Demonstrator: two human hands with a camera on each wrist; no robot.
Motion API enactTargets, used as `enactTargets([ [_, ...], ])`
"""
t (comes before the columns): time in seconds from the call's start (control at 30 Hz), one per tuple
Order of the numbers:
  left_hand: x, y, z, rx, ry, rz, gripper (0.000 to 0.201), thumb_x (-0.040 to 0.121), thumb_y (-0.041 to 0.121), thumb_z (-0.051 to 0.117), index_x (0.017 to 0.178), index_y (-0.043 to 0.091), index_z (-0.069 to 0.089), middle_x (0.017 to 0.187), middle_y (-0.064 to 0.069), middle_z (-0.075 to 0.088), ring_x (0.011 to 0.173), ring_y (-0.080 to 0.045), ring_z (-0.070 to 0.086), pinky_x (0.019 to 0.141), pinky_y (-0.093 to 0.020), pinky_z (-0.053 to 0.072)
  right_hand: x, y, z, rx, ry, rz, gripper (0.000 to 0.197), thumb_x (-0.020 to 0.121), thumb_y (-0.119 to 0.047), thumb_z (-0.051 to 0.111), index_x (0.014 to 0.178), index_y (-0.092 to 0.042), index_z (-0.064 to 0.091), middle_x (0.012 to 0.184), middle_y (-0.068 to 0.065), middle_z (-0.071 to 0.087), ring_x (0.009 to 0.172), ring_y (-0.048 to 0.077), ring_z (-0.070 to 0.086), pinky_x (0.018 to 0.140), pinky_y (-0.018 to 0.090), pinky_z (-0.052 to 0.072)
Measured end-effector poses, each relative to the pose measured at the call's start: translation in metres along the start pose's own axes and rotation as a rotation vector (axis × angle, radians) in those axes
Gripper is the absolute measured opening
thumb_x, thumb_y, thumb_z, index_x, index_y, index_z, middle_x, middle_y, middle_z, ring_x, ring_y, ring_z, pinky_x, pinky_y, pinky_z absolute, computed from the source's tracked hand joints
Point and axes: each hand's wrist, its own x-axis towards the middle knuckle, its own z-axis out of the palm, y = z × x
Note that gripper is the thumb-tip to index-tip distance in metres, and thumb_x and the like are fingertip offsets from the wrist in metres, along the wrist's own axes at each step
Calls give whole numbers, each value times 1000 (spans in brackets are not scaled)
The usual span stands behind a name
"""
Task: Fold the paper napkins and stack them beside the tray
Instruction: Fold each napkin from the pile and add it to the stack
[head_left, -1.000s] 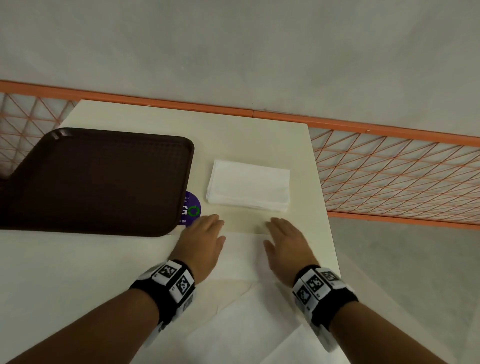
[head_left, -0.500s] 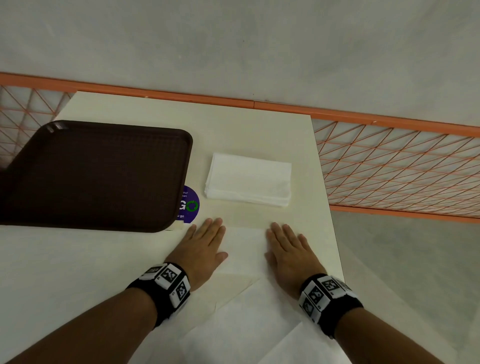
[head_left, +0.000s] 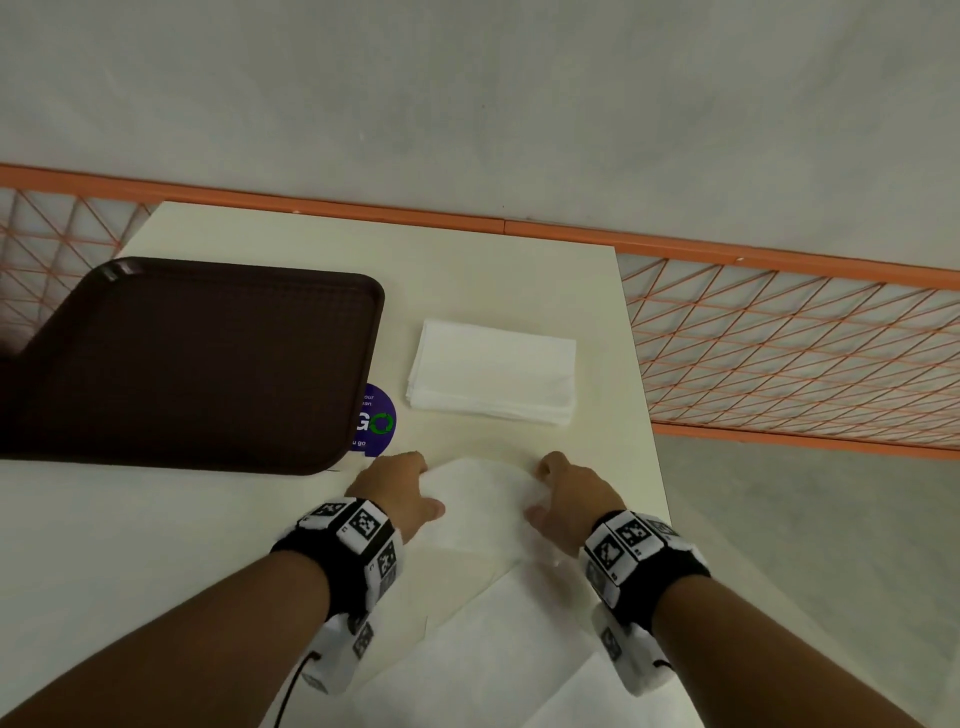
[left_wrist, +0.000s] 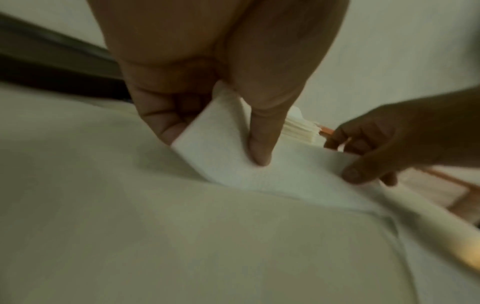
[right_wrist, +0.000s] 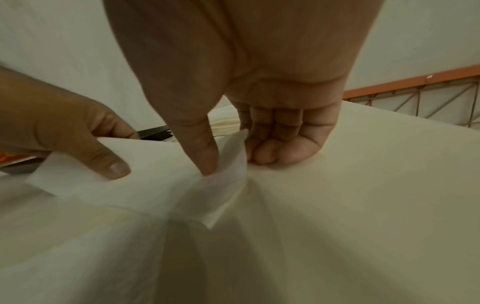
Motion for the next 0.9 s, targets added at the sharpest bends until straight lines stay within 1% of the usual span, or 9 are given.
enactTargets([
  [0.13,3,-10,1,-240,-46,-157,48,69,39,80,104,9,65,98,-5,68,90,-22,64,78,-29,51,0,-1,0,45,-9,41,23,84,-26,60,105,-17,60,104,3,64,94,24,61,71,27,44],
  [0.2,4,-17,0,-457,-91,-219,51,65,35,84,105,7,66,99,-7,70,92,-24,66,81,-33,55,-1,3,-1,139,-13,61,16,82,-25,65,94,-14,65,91,3,63,84,23,60,66,25,42],
  [0.3,-2,-19,-5,-830,-136,-288,34,76,19,79,104,8,65,109,-10,66,102,-26,62,76,-37,57,1,14,-3,463,2,106,18,80,-22,72,76,-8,60,79,7,63,76,27,64,66,32,54],
  [0.43,-7,-12,-18,-1098,-85,-191,10,87,13,69,96,11,66,109,-10,68,95,-22,64,69,-34,54,-1,19,-11,999,0,171,15,86,-9,70,96,2,66,99,18,70,85,31,69,68,42,60],
  [0.53,-1,-3,-33,-1041,64,-79,5,89,15,66,91,11,68,99,-8,70,91,-22,66,73,-34,57,4,17,-22,1083,117,138,6,88,-7,67,88,-1,66,90,18,69,76,30,67,59,36,56],
  [0.63,16,4,-50,-823,213,29,13,91,21,64,84,11,69,88,-6,68,75,-16,62,66,-29,59,18,16,-38,1038,232,97,15,88,-11,68,74,-9,64,84,16,68,76,30,66,59,35,55],
  [0.73,36,9,-64,-588,319,95,26,90,30,64,77,7,68,78,-13,68,72,-28,65,69,-36,58,37,12,-55,953,324,83,12,85,-18,72,75,-13,67,85,12,71,76,29,69,62,39,59],
  [0.8,47,15,-71,-454,385,115,36,90,30,63,63,6,59,61,-8,58,60,-24,55,60,-29,48,51,9,-66,872,382,89,12,83,-23,75,77,-14,69,82,10,72,71,27,70,60,37,61],
  [0.9,62,25,-80,-364,434,111,46,90,30,62,53,12,41,51,-1,41,51,-18,40,53,-28,33,70,6,-81,767,405,116,15,83,-28,74,80,-15,69,78,7,70,60,23,67,45,22,53],
])
